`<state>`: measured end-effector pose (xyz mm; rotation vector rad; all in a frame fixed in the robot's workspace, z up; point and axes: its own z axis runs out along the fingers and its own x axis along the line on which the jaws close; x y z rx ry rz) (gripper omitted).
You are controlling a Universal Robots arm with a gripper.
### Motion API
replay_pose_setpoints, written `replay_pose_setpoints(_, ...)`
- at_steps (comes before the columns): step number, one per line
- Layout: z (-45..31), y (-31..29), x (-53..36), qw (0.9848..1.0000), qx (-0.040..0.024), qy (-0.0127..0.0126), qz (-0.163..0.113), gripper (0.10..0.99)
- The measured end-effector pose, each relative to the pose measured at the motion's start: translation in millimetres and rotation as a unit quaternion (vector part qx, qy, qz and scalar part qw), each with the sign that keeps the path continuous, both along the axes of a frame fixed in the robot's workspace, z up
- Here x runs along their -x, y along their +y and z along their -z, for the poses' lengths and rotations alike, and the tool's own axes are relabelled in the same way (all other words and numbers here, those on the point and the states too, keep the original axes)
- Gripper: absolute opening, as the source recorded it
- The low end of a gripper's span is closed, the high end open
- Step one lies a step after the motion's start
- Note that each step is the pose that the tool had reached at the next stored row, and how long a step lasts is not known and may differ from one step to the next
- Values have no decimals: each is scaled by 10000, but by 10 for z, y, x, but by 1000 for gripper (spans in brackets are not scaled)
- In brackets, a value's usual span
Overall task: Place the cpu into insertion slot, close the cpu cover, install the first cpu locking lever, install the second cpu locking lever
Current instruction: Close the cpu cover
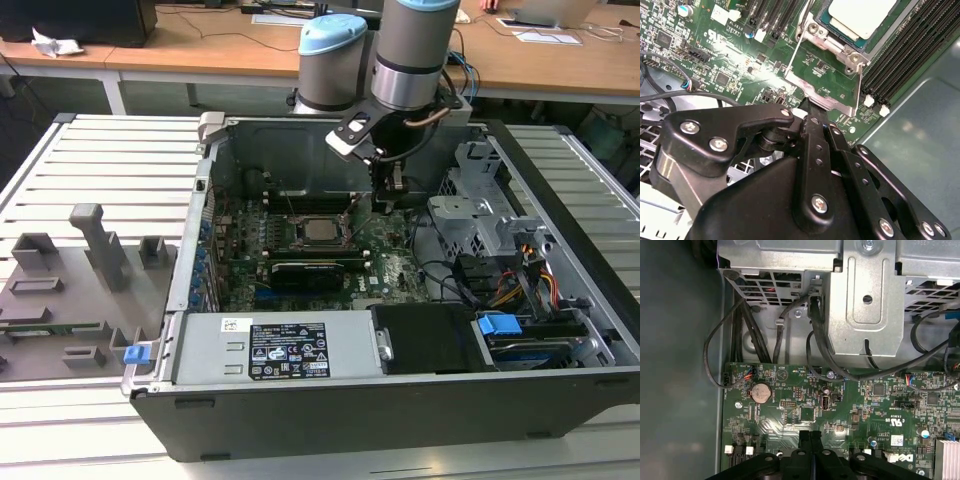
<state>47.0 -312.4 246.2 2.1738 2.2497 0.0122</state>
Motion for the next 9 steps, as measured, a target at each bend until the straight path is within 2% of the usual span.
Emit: replay_pose_setpoints(9,0,0,69,10000,0,0,0,106)
